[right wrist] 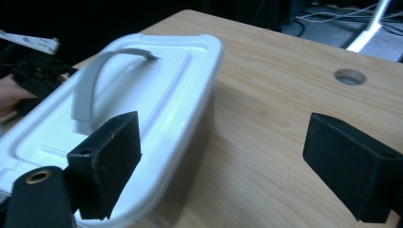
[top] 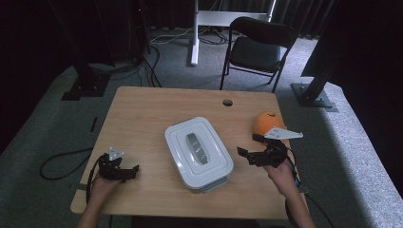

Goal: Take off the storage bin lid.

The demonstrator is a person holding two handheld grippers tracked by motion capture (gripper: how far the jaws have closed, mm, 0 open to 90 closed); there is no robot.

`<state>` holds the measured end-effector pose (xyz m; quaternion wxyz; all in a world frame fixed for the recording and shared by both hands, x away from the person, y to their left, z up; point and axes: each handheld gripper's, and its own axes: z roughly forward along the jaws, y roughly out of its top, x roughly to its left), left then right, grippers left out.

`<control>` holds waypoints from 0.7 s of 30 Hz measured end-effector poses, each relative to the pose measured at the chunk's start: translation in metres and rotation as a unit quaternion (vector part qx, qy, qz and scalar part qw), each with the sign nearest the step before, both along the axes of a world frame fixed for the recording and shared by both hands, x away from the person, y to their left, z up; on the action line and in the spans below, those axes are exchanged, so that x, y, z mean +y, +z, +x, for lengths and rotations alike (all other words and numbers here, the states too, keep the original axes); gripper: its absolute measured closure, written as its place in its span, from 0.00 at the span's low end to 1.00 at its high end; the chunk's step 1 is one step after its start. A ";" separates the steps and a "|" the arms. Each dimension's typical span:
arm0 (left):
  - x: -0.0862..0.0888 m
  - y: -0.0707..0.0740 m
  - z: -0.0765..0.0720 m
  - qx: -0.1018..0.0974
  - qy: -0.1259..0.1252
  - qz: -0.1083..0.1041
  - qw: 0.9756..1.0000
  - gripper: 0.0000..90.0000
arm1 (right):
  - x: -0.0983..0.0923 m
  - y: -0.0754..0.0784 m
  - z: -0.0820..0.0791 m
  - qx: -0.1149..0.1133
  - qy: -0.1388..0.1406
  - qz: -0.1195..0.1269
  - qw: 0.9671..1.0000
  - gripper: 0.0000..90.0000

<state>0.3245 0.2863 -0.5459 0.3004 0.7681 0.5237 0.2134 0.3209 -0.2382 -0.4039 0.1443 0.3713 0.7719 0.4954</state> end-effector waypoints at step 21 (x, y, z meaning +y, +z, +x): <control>0.000 0.000 0.001 0.001 0.005 0.000 1.000 0.02 | 0.070 0.008 0.009 0.017 0.090 -0.001 0.996 0.13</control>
